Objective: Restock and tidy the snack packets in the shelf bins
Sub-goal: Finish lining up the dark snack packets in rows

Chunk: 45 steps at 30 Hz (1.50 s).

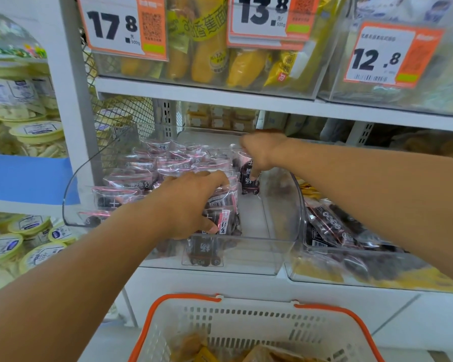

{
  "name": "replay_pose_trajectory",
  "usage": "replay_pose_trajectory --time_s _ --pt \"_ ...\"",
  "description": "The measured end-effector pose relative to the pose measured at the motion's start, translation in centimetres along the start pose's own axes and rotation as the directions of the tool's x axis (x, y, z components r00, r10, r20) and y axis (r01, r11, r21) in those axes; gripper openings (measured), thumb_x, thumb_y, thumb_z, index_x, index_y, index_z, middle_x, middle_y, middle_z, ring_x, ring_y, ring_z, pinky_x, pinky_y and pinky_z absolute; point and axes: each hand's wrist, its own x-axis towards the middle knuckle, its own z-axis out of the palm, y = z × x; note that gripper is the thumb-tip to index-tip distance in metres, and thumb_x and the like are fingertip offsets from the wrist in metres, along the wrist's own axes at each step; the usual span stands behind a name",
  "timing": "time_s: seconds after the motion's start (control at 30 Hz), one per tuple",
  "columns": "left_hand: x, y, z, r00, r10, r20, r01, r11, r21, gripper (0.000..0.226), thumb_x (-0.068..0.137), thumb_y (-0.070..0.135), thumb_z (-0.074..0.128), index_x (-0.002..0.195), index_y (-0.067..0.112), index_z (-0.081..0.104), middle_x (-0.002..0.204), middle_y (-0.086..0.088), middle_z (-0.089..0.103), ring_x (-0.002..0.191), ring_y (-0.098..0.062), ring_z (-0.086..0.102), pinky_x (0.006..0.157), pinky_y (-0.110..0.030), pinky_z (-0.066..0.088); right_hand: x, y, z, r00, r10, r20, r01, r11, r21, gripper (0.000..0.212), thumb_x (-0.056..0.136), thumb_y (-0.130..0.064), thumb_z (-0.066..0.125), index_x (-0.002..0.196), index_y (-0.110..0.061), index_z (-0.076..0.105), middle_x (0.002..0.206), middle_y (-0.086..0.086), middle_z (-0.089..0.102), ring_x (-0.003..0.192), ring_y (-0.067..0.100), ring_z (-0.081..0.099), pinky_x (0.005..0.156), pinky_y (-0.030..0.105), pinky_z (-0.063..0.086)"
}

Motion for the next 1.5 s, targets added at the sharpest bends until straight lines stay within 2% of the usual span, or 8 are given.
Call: replay_pose_trajectory --time_s 0.4,0.6,0.73,0.87,1.03,1.2,1.4,1.5 --pt "0.3 -0.2 0.0 1.000 -0.015 0.025 0.014 0.999 0.050 0.080 0.078 0.041 0.079 0.144 0.023 0.039 0.136 0.001 0.046 0.123 -0.023 0.048 0.104 -0.044 0.043 -0.1 -0.9 -0.2 0.995 0.066 -0.075 -0.069 0.997 -0.046 0.038 0.078 -0.031 0.085 0.087 -0.011 0.055 0.078 0.002 0.056 0.070 0.019 0.055 0.056 0.031 0.042" --pt "-0.1 -1.0 0.0 1.000 -0.017 -0.009 0.017 0.999 -0.036 0.086 0.073 0.047 0.082 0.144 0.027 0.038 0.142 0.004 0.049 0.125 -0.020 0.050 0.103 -0.038 0.044 -3.2 -0.9 -2.2 0.976 0.119 -0.184 -0.077 0.973 0.216 0.004 0.080 -0.006 0.067 0.080 -0.007 0.063 0.075 0.007 0.065 0.073 0.026 0.065 0.062 0.039 0.057" --pt "-0.4 -1.2 -0.6 0.998 -0.044 -0.052 0.036 0.989 -0.143 0.061 0.067 0.042 0.087 0.112 0.027 0.049 0.106 0.007 0.057 0.091 -0.013 0.054 0.074 -0.030 0.045 -6.5 -2.8 -3.8 0.946 0.020 0.324 -0.207 0.806 0.554 0.017 0.087 -0.010 0.070 0.100 0.001 0.072 0.088 0.014 0.077 0.079 0.021 0.077 0.082 0.039 0.063" --pt "-0.6 -1.3 -0.5 0.997 -0.022 -0.072 0.015 0.996 -0.090 0.039 0.064 0.044 0.089 0.087 0.030 0.060 0.091 0.010 0.058 0.083 -0.013 0.055 0.071 -0.031 0.046 -7.7 -4.9 -3.1 0.848 -0.104 0.519 -0.339 0.646 0.684 0.045 0.092 -0.013 0.070 0.130 0.006 0.054 0.118 0.032 0.065 0.100 0.034 0.072 0.091 0.041 0.059" --pt "-0.3 -1.2 0.0 0.994 -0.056 -0.095 0.046 0.993 -0.107 0.032 0.061 0.040 0.092 0.068 0.032 0.062 0.091 0.009 0.065 0.086 -0.018 0.061 0.079 -0.039 0.054 -8.2 -5.7 -1.9 0.834 -0.116 0.540 -0.437 0.458 0.774 0.050 0.097 -0.031 0.065 0.128 0.006 0.053 0.098 0.032 0.070 0.094 0.037 0.073 0.086 0.046 0.060" --pt "-0.1 -1.6 0.7 0.964 -0.110 -0.241 0.039 0.958 -0.283 0.031 0.067 0.029 0.090 0.060 0.025 0.061 0.069 0.008 0.063 0.071 -0.017 0.060 0.067 -0.030 0.049 -8.7 -6.5 0.0 0.902 -0.053 0.428 -0.407 0.226 0.885 0.017 0.105 -0.010 0.050 0.112 0.002 0.060 0.066 0.017 0.070 0.069 0.028 0.072 0.074 0.043 0.062" --pt "-0.2 -1.2 0.1 0.994 -0.036 -0.106 0.024 0.993 -0.118 0.033 0.070 0.026 0.089 0.067 0.023 0.056 0.104 0.000 0.071 0.091 -0.023 0.064 0.080 -0.036 0.053 -9.9 -6.5 -1.1 0.883 -0.108 0.457 -0.427 0.221 0.877 0.021 0.101 -0.003 0.044 0.116 0.004 0.058 0.102 0.030 0.069 0.095 0.040 0.071 0.097 0.049 0.055" --pt "-0.5 -1.6 -0.3 0.997 -0.042 -0.061 0.036 0.994 -0.104 0.036 0.072 0.025 0.088 0.068 0.026 0.052 0.126 -0.001 0.066 0.108 -0.024 0.061 0.091 -0.042 0.051 -9.5 -5.4 -2.6 0.889 0.029 0.457 -0.458 0.029 0.889 0.044 0.102 -0.023 0.048 0.140 -0.002 0.041 0.134 0.030 0.054 0.113 0.045 0.060 0.102 0.054 0.050"
